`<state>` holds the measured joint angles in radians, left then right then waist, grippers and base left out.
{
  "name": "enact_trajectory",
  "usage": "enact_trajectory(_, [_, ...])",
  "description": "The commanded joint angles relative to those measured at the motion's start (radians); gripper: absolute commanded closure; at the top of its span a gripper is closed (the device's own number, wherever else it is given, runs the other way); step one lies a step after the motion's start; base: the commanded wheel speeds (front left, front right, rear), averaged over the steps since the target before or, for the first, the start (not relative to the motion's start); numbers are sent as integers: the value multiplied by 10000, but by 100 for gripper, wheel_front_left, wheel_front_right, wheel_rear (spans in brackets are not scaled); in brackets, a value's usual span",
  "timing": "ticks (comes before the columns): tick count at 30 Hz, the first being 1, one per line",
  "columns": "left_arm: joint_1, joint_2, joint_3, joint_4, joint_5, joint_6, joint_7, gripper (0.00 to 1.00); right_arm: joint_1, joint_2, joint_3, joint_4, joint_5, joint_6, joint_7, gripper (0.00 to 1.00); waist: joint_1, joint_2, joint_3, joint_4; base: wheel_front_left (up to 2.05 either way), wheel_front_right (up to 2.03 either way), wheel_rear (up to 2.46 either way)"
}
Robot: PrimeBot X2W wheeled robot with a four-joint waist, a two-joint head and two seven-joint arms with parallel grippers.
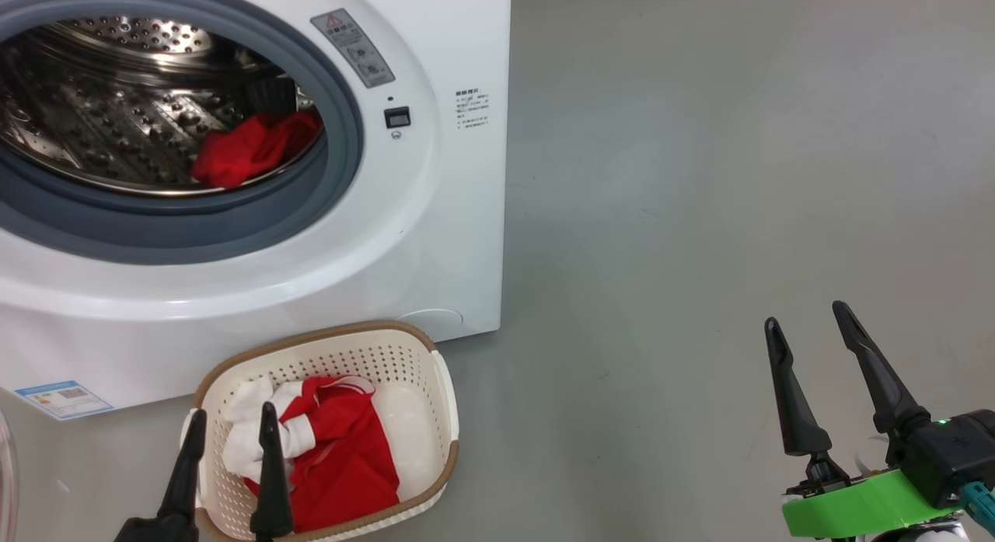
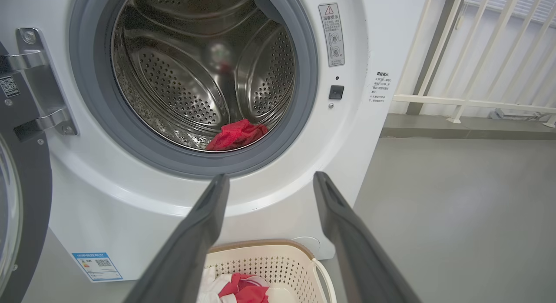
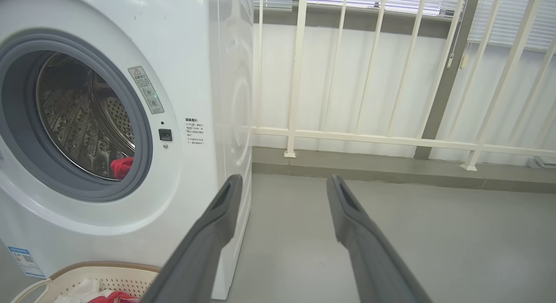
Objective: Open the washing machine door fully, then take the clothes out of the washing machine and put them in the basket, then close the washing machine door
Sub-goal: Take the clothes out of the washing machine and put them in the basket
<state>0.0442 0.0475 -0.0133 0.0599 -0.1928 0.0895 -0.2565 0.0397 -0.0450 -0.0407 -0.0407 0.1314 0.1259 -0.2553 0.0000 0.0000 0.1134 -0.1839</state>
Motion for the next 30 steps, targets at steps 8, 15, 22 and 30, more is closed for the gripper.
enact_trajectory(8, [73, 29, 178, -236, -33, 115, -53, 0, 129, -55, 247, -282, 71, 48, -65, 0, 0, 0, -99, 60, 0, 0, 0])
enact_trajectory(15, [22, 29, 112, -300, -52, 170, -53, 0, 110, -54, 290, -319, 95, 48, -65, 0, 0, 0, -8, 119, 0, 0, 0])
enact_trajectory(22, [-257, 28, 7, -391, -70, 264, -53, 0, -62, -53, 420, -401, 102, 48, -65, 0, 0, 0, 402, 147, 0, 0, 0])
enact_trajectory(30, [-1028, 28, -235, -346, 0, 463, -53, 0, -469, -61, 574, -431, 158, 48, -65, 0, 0, 0, 1125, 173, 0, 0, 0])
